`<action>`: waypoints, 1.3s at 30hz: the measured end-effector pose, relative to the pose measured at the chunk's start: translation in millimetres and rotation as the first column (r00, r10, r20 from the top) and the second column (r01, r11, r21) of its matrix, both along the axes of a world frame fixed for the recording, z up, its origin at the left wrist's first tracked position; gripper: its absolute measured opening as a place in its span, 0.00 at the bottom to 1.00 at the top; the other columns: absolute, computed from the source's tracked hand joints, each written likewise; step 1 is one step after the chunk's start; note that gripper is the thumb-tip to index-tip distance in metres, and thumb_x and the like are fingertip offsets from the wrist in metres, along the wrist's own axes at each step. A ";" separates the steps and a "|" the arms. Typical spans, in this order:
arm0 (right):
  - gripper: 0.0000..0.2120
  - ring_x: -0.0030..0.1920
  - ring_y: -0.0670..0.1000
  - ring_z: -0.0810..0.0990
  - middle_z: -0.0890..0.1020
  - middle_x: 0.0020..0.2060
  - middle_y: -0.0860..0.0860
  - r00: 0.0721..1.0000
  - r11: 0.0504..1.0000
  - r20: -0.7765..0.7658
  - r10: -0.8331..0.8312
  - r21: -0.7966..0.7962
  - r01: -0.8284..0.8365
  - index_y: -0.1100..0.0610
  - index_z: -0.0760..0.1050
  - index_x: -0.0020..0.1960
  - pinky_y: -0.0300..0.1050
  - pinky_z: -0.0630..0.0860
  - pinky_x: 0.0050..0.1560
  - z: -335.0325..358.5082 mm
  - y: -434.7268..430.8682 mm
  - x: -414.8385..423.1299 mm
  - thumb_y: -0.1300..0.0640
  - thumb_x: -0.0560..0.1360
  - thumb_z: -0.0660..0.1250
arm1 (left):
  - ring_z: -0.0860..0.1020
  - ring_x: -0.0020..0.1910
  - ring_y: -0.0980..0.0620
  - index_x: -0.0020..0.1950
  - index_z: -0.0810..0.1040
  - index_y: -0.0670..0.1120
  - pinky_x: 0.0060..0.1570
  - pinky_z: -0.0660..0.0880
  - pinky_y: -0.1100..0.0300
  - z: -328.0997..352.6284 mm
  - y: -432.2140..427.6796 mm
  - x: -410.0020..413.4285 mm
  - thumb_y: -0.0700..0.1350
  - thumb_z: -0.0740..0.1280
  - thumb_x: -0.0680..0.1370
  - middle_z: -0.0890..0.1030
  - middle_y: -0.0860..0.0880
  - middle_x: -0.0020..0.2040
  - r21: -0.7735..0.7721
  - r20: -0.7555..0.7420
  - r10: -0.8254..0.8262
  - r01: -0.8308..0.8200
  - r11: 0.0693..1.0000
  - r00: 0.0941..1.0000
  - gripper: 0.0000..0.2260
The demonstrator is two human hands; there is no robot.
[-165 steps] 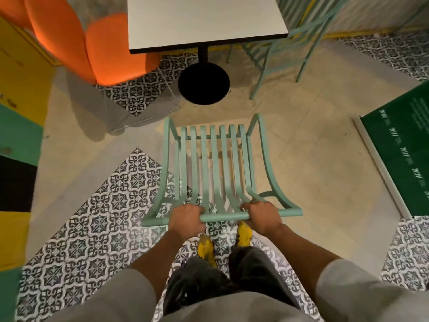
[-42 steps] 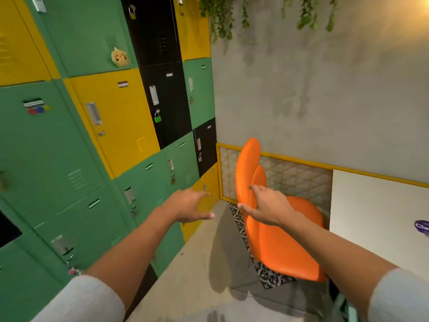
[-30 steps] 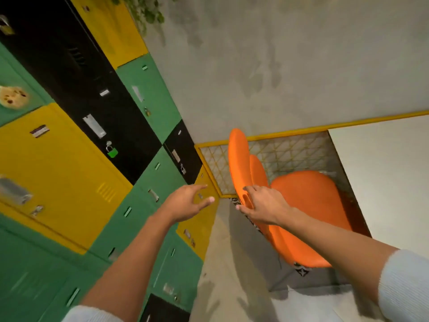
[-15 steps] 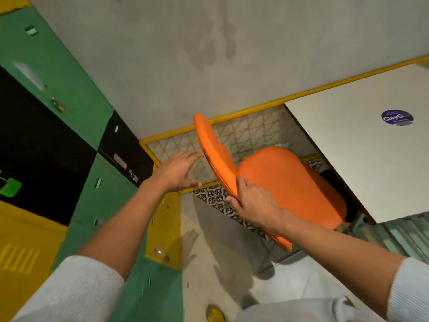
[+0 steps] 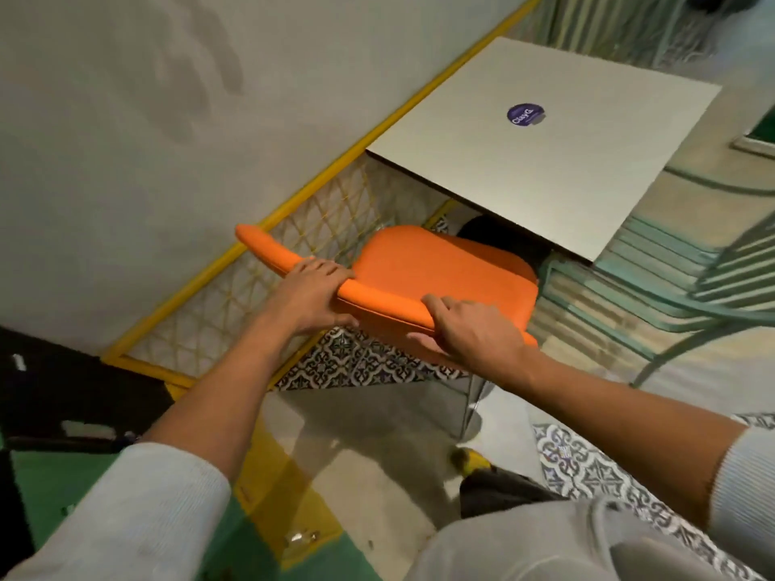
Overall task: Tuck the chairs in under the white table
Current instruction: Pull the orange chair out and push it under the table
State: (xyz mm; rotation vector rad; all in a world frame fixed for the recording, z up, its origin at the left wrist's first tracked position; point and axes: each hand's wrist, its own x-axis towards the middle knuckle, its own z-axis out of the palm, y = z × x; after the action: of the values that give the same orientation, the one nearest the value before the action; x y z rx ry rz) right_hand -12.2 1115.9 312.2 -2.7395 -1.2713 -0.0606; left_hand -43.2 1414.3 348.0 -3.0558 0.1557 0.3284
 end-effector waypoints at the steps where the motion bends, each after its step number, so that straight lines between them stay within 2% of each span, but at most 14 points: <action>1: 0.30 0.38 0.57 0.82 0.82 0.46 0.52 1.000 1.000 0.023 -0.004 -0.002 0.004 0.52 0.71 0.64 0.47 0.70 0.28 -1.5 1.3 1.1 0.27 0.82 0.52 | 0.73 0.73 0.48 0.74 0.74 0.58 0.77 0.63 0.46 -2.9 8.9 5.5 0.77 0.71 0.66 0.78 0.54 0.72 -0.010 0.009 -0.038 0.038 0.999 0.999 0.41; 4: 0.31 0.35 0.55 0.81 0.82 0.43 0.50 0.998 1.000 0.057 -0.011 -0.003 0.011 0.52 0.72 0.62 0.49 0.78 0.29 -5.7 3.4 3.3 0.27 0.82 0.49 | 0.79 0.61 0.52 0.65 0.79 0.61 0.66 0.70 0.49 -7.0 32.3 21.4 0.85 0.66 0.61 0.83 0.60 0.60 -0.026 0.014 -0.106 0.107 0.994 0.994 0.41; 7: 0.32 0.35 0.54 0.81 0.83 0.44 0.49 0.996 1.000 0.086 -0.029 0.005 0.029 0.51 0.72 0.64 0.49 0.79 0.29 -10.5 8.6 2.7 0.26 0.82 0.49 | 0.82 0.54 0.56 0.58 0.81 0.63 0.54 0.72 0.54 -10.1 57.1 39.3 0.88 0.65 0.55 0.85 0.63 0.53 -0.008 -0.012 -0.132 0.131 0.991 0.991 0.41; 9: 0.33 0.37 0.54 0.83 0.83 0.46 0.49 0.996 0.999 0.073 -0.043 0.016 0.042 0.50 0.72 0.67 0.48 0.80 0.31 -11.2 10.5 2.1 0.25 0.82 0.48 | 0.83 0.51 0.58 0.55 0.81 0.64 0.49 0.76 0.56 -9.6 72.0 48.9 0.89 0.63 0.54 0.85 0.64 0.49 -0.019 -0.031 -0.146 0.146 0.989 0.989 0.41; 12: 0.34 0.39 0.52 0.83 0.84 0.48 0.48 0.996 0.998 0.069 -0.058 0.018 0.057 0.48 0.71 0.69 0.45 0.77 0.32 -9.4 13.8 1.6 0.25 0.81 0.46 | 0.84 0.46 0.60 0.55 0.81 0.64 0.43 0.81 0.56 -10.9 91.2 59.3 0.90 0.59 0.55 0.86 0.64 0.46 -0.033 -0.017 -0.201 0.200 0.979 0.980 0.41; 15: 0.34 0.42 0.55 0.85 0.85 0.50 0.50 0.997 0.996 0.036 -0.075 0.040 0.074 0.50 0.74 0.69 0.49 0.81 0.33 -9.1 18.7 0.3 0.26 0.82 0.49 | 0.84 0.44 0.62 0.56 0.82 0.64 0.37 0.78 0.60 -12.9 104.1 64.7 0.88 0.61 0.60 0.86 0.64 0.45 -0.064 0.008 -0.264 0.264 0.962 0.964 0.37; 18: 0.34 0.42 0.57 0.85 0.85 0.49 0.51 0.994 0.993 0.037 -0.108 0.062 0.105 0.52 0.77 0.66 0.52 0.81 0.34 -11.1 25.4 1.4 0.26 0.82 0.52 | 0.85 0.45 0.57 0.54 0.84 0.61 0.36 0.75 0.59 -18.0 117.3 70.3 0.84 0.66 0.62 0.87 0.61 0.47 -0.079 0.054 -0.314 0.318 0.945 0.948 0.34; 22: 0.32 0.43 0.58 0.87 0.86 0.47 0.53 0.987 0.978 0.048 -0.156 0.144 0.148 0.56 0.81 0.61 0.53 0.82 0.34 -17.2 39.1 5.7 0.29 0.82 0.57 | 0.88 0.49 0.51 0.56 0.88 0.54 0.41 0.82 0.54 -26.9 135.3 82.7 0.79 0.69 0.62 0.89 0.54 0.51 -0.076 0.063 -0.383 0.387 0.919 0.922 0.36; 28: 0.35 0.45 0.58 0.87 0.86 0.47 0.53 0.982 0.966 -0.014 -0.187 0.178 0.187 0.57 0.82 0.60 0.51 0.83 0.38 -16.2 75.8 20.6 0.34 0.86 0.45 | 0.89 0.47 0.48 0.56 0.89 0.50 0.40 0.83 0.51 -25.7 165.7 112.6 0.76 0.71 0.62 0.90 0.50 0.52 -0.046 0.030 -0.449 0.449 0.892 0.893 0.36; 32: 0.27 0.44 0.57 0.87 0.86 0.47 0.53 0.974 0.962 -0.051 -0.219 0.157 0.225 0.58 0.84 0.59 0.51 0.84 0.37 -9.9 106.4 30.4 0.40 0.79 0.55 | 0.89 0.48 0.49 0.57 0.89 0.51 0.39 0.83 0.52 -24.5 194.2 129.9 0.77 0.73 0.61 0.89 0.51 0.53 -0.020 -0.028 -0.429 0.428 0.903 0.903 0.37; 37: 0.27 0.44 0.56 0.88 0.87 0.49 0.53 0.960 0.946 -0.052 -0.274 0.166 0.279 0.57 0.84 0.60 0.51 0.85 0.39 -6.6 131.2 35.1 0.43 0.75 0.55 | 0.89 0.46 0.49 0.55 0.89 0.50 0.38 0.82 0.52 -29.1 219.0 146.1 0.76 0.76 0.59 0.90 0.50 0.51 -0.038 -0.020 -0.441 0.440 0.897 0.897 0.37; 39: 0.24 0.46 0.57 0.87 0.87 0.51 0.54 0.962 0.955 -0.046 -0.271 0.117 0.274 0.58 0.83 0.61 0.51 0.85 0.41 -9.0 141.0 34.8 0.44 0.78 0.58 | 0.89 0.46 0.48 0.55 0.89 0.49 0.38 0.82 0.52 -32.3 229.9 152.2 0.77 0.75 0.59 0.90 0.50 0.51 -0.056 -0.016 -0.451 0.450 0.891 0.892 0.38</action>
State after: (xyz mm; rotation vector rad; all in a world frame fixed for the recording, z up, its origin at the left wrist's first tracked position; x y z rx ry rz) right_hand 22.6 1256.8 303.2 -2.7762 -0.8434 -0.1186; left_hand 109.0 1644.2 315.7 -2.9369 0.8699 0.3365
